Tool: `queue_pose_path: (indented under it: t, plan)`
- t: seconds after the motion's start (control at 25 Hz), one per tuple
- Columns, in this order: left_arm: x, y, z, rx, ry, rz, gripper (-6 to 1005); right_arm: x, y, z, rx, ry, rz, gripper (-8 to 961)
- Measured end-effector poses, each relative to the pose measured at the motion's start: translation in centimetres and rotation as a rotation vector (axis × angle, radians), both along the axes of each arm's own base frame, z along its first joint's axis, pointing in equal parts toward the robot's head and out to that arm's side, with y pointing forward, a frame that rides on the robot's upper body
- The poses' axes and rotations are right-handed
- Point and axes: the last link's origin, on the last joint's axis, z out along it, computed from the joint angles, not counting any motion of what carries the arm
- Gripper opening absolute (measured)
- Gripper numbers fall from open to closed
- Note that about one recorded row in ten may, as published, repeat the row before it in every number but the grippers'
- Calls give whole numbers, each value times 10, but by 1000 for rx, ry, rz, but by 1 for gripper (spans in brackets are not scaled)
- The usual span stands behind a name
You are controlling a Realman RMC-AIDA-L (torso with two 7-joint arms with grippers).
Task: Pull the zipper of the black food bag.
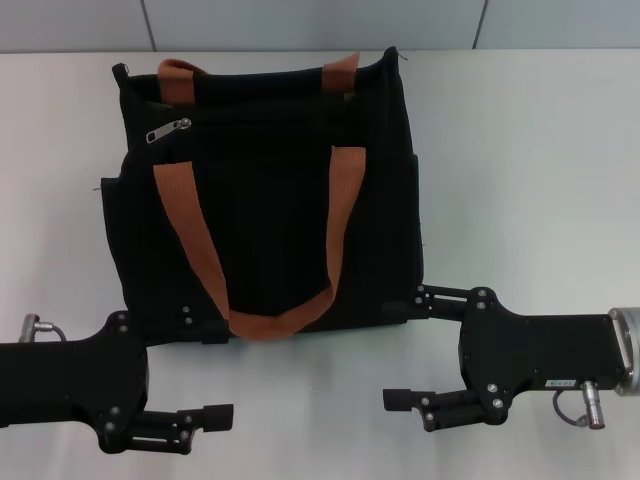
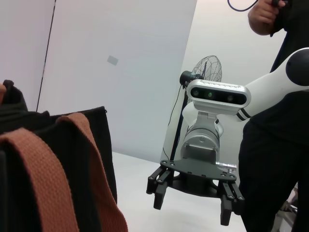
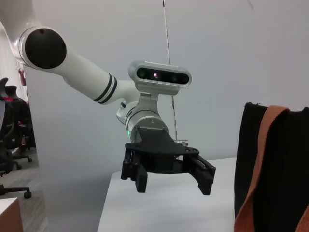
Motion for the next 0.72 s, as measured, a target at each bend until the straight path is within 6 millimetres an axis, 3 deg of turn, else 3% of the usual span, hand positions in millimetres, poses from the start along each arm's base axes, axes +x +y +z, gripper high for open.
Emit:
queue_pose_path:
  t: [0.72]
  plan:
    - [3,-1,0,2,-22,-6,829,0,0,1,-1,8,-2,819]
